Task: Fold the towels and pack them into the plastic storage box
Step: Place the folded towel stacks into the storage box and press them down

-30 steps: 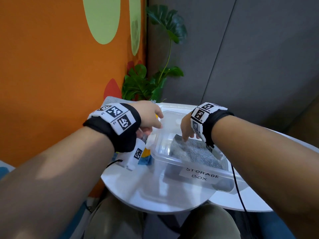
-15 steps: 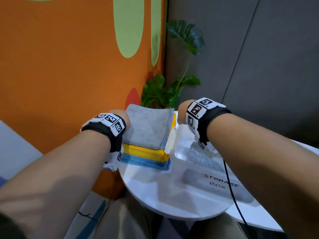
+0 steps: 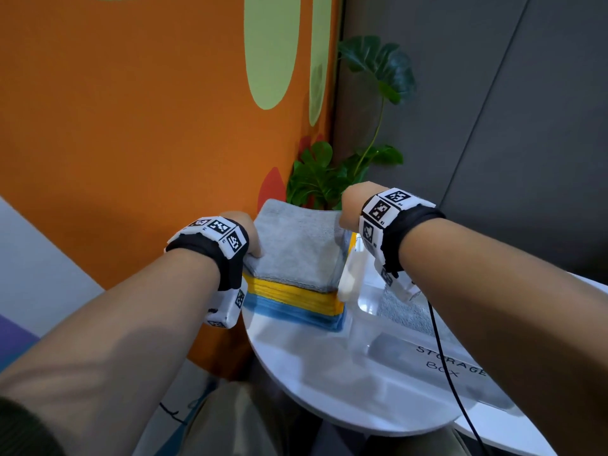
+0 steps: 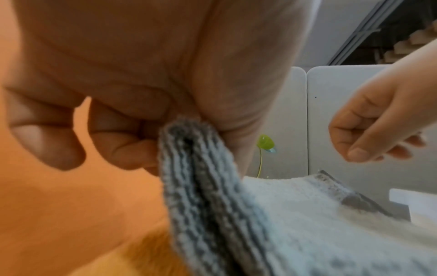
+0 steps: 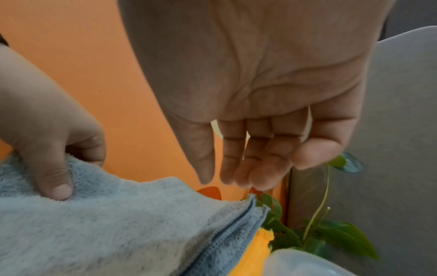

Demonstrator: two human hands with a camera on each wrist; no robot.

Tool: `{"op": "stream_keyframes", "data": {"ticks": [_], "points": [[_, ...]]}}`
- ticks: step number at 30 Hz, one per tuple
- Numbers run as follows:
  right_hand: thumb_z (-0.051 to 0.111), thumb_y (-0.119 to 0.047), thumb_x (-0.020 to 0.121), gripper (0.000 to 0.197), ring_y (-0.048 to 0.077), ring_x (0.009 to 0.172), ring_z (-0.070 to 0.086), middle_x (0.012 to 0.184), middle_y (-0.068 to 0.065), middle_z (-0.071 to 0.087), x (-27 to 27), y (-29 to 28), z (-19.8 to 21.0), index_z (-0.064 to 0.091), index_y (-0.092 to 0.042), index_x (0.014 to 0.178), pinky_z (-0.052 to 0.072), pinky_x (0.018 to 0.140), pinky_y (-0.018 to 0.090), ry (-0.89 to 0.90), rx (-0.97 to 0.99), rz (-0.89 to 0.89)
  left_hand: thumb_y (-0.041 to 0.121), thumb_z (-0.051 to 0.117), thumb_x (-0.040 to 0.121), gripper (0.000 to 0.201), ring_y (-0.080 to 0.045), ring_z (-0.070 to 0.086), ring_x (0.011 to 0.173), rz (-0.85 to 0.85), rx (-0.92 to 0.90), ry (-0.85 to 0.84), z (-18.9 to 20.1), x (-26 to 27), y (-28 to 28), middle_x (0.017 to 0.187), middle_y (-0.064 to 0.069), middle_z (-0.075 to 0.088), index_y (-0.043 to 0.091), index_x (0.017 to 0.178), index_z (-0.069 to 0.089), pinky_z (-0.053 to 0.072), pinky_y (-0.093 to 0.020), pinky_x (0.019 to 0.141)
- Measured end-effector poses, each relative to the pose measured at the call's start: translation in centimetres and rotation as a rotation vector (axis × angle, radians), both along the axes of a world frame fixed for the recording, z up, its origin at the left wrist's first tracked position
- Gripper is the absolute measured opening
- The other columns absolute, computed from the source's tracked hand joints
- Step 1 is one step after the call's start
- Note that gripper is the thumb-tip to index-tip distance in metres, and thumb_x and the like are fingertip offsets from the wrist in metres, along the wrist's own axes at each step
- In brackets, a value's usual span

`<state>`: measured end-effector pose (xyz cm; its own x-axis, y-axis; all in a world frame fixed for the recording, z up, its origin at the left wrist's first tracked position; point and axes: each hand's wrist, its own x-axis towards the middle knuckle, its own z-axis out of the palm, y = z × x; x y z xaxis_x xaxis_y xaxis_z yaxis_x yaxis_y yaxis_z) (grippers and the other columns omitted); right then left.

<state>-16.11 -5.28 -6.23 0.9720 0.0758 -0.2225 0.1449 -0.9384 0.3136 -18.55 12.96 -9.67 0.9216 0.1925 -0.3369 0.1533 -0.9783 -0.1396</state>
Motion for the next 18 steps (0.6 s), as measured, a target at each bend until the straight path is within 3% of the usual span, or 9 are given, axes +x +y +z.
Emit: {"op": "stream_keyframes", "data": {"ticks": [4, 7, 10, 12, 13, 15, 18], "points": [[0.059, -0.018, 0.088, 0.013, 0.027, 0.079, 0.053, 0.087, 0.007, 0.051, 0.5, 0.5, -0.1, 0.056, -0.010, 0.098, 0.044, 0.066, 0.033, -0.129, 0.177, 0.059, 0.031, 0.068, 0.087, 0.034, -0.023, 0.055, 0.079, -0.052, -0.106, -0.168, 1.0, 0.2, 0.1, 0.070, -0.002, 0.050, 0.010, 0.068, 0.048, 0.040, -0.027, 0.067], [0.061, -0.018, 0.086, 0.041, 0.032, 0.102, 0.051, 0.116, 0.010, 0.046, 0.4, 0.8, -0.5, 0.044, -0.015, 0.123, 0.040, 0.071, 0.038, -0.350, 0.355, 0.056, 0.015, 0.059, 0.088, 0.006, -0.029, 0.059, 0.087, -0.164, -0.174, -0.315, 2.6, 0.6, 0.0, 0.087, -0.007, 0.058, 0.012, 0.087, 0.054, 0.039, -0.032, 0.064], [0.061, -0.013, 0.083, 0.071, 0.034, 0.117, 0.042, 0.139, 0.009, 0.033, 0.4, 1.1, -0.2, 0.026, -0.025, 0.144, 0.039, 0.081, 0.042, -0.477, 0.418, 0.112, 0.006, 0.055, 0.081, 0.021, -0.027, 0.053, 0.074, -0.320, -0.264, -0.481, 4.6, 0.8, -0.3, 0.080, -0.004, 0.055, 0.024, 0.076, 0.045, 0.036, -0.033, 0.054], [0.061, -0.007, 0.080, 0.085, 0.035, 0.125, 0.036, 0.151, 0.008, 0.020, 0.5, 0.9, 0.3, 0.017, -0.032, 0.148, 0.039, 0.092, 0.043, -0.509, 0.409, 0.142, 0.004, 0.055, 0.077, 0.026, -0.026, 0.052, 0.069, -0.387, -0.301, -0.557, 5.8, 0.7, -0.3, 0.072, -0.001, 0.053, 0.025, 0.070, 0.040, 0.040, -0.035, 0.053], [0.061, -0.007, 0.079, 0.085, 0.035, 0.127, 0.034, 0.153, 0.008, 0.017, 0.5, 0.8, 0.6, 0.019, -0.034, 0.148, 0.038, 0.095, 0.045, -0.531, 0.394, 0.150, 0.004, 0.055, 0.076, 0.027, -0.026, 0.053, 0.068, -0.412, -0.308, -0.586, 6.3, 0.6, -0.4, 0.071, -0.001, 0.053, 0.026, 0.070, 0.040, 0.042, -0.036, 0.055], [0.061, -0.010, 0.081, 0.066, 0.035, 0.125, 0.036, 0.148, 0.009, 0.026, 0.4, 0.7, 1.1, 0.037, -0.029, 0.139, 0.036, 0.095, 0.046, -0.571, 0.344, 0.167, 0.005, 0.056, 0.076, 0.028, -0.025, 0.054, 0.070, -0.436, -0.335, -0.636, 7.2, 0.1, -0.5, 0.072, 0.000, 0.054, 0.027, 0.070, 0.041, 0.045, -0.038, 0.057], [0.055, -0.014, 0.085, 0.032, 0.031, 0.113, 0.045, 0.122, 0.007, 0.046, 0.0, 0.3, 2.2, 0.055, -0.022, 0.116, 0.035, 0.092, 0.046, -0.544, 0.298, 0.164, 0.006, 0.062, 0.079, 0.022, -0.024, 0.055, 0.074, -0.457, -0.356, -0.689, 8.1, -0.5, -0.4, 0.075, 0.000, 0.057, 0.023, 0.078, 0.049, 0.046, -0.037, 0.061]]}}
